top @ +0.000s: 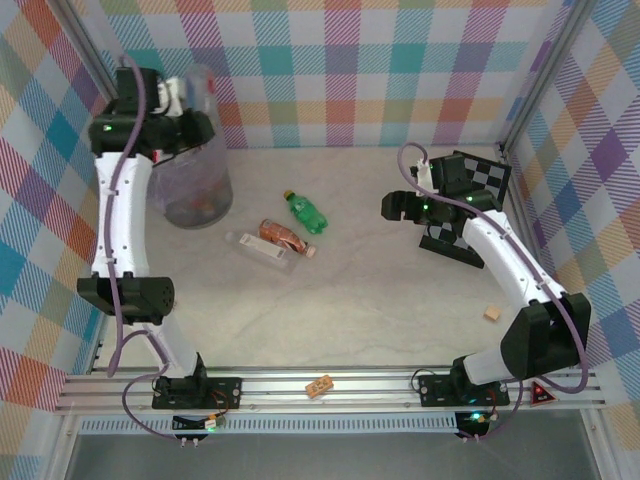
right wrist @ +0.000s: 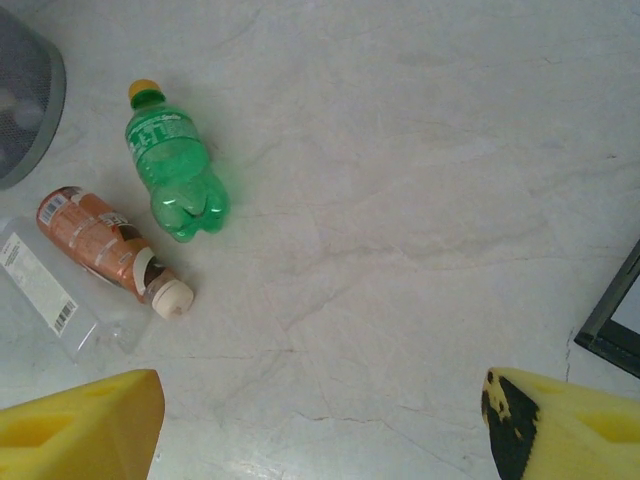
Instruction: Put the plastic bottles in the bin
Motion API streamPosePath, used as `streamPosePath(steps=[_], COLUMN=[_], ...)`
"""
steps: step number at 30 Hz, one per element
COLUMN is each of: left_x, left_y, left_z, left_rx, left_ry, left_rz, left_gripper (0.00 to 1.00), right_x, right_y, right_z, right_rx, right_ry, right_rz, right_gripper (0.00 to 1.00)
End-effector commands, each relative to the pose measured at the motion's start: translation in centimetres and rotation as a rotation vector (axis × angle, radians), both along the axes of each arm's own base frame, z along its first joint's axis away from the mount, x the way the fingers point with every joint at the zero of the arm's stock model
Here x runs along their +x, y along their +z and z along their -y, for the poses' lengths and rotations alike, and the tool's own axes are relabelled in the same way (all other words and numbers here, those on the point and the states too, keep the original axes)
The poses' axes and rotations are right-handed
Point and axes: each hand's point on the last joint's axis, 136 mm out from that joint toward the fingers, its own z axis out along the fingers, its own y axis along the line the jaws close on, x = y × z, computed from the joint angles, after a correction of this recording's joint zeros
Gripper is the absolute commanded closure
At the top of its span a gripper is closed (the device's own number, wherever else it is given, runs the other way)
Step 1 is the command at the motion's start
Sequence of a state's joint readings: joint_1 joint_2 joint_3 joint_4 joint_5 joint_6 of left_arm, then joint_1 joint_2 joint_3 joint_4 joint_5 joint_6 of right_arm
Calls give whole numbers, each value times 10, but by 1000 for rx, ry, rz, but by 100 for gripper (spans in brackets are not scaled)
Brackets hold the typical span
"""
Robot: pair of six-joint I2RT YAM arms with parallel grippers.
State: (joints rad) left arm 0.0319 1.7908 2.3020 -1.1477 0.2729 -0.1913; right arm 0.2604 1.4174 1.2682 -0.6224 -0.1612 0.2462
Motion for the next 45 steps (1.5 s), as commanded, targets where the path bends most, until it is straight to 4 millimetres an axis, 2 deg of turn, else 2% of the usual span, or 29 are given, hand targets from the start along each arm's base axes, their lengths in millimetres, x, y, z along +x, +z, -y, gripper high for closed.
streamPosePath(steps=[1,4,7,14,18,22,25,26,33,39,42,45], left_x=[-23,-11,1,20,23,23,22,22,23,34,36,28], left_y=[-3,-14,-27,-57,-63,-62,-58,-56,-43,-24,-26,-25], left_z=[-21,-43,-53,-64,-68,-69,-70,-70,-71,-76,-75,-75], left_rx=[11,64,87,104,125,139,150,153,151,124,95,97], left_ry=[-8,23,22,18,21,22,19,21,44,118,127,141], left_rz=[-58,-80,-116,-178,-184,-174,-161,-153,-95,-5,5,-5], left_gripper=[100,100,100,100,80,45,27,24,23,30,32,31], right_x=[-11,-15,-18,-23,-23,-22,-21,-20,-22,-29,-35,-40], right_y=[5,2,-2,-7,-8,-10,-13,-14,-17,-8,-1,-1], right_z=[-1,0,3,6,6,4,2,2,1,-12,-17,-22], right_rx=[22,17,4,-12,-15,-2,4,6,7,70,105,81], right_ry=[23,22,18,20,21,24,25,26,37,110,140,186], right_rz=[1,-6,-11,-24,-27,-32,-42,-42,-47,5,46,73], right_gripper=[17,17,17,17,17,17,17,17,17,15,11,10])
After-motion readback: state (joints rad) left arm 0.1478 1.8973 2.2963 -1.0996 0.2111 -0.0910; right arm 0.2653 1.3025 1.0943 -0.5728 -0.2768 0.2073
